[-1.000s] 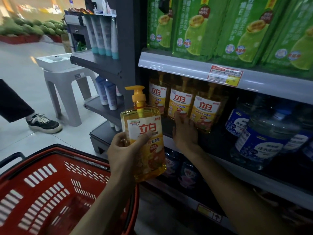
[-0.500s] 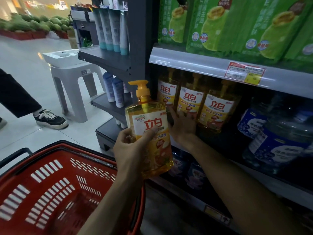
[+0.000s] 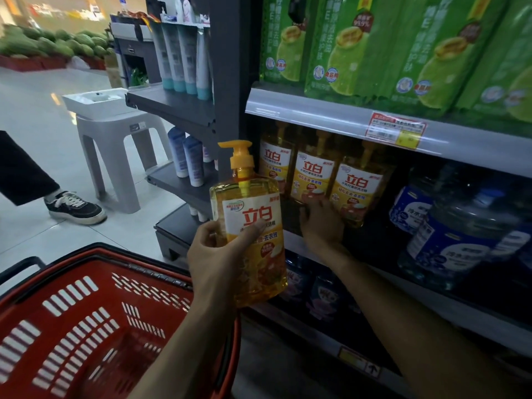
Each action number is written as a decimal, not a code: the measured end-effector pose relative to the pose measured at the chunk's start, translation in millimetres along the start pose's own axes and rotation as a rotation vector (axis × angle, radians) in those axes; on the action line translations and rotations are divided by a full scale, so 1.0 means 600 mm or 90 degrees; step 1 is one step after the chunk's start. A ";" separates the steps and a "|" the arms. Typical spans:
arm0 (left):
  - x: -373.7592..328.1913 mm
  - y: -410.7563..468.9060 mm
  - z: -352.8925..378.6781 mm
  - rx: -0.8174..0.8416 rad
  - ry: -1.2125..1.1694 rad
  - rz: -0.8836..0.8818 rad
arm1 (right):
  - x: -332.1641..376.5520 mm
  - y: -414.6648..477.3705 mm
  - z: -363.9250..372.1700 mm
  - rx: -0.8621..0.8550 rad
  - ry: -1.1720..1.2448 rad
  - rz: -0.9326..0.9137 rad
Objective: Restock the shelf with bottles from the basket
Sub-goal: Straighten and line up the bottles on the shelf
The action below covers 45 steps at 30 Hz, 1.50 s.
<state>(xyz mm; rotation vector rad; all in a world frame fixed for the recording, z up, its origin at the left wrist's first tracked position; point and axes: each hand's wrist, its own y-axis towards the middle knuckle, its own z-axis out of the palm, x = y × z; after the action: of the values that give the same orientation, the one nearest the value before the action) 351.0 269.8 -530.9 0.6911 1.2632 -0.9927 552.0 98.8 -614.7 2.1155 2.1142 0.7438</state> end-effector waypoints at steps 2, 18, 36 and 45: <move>0.001 -0.002 0.000 0.003 -0.002 -0.004 | -0.035 -0.012 -0.007 -0.056 0.091 0.107; 0.011 -0.007 0.008 0.018 0.009 0.003 | -0.077 -0.011 -0.033 -0.145 0.274 0.276; 0.010 -0.008 0.007 0.017 0.012 0.005 | 0.002 0.029 -0.035 -0.062 0.123 0.147; 0.012 0.002 0.013 0.018 -0.007 0.009 | -0.003 0.026 -0.030 -0.083 0.055 0.174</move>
<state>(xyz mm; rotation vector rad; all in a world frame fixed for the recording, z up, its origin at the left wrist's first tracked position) 355.4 262.2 -536.3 0.7158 1.2354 -1.0032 560.1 91.3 -593.7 2.3665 1.7754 0.9862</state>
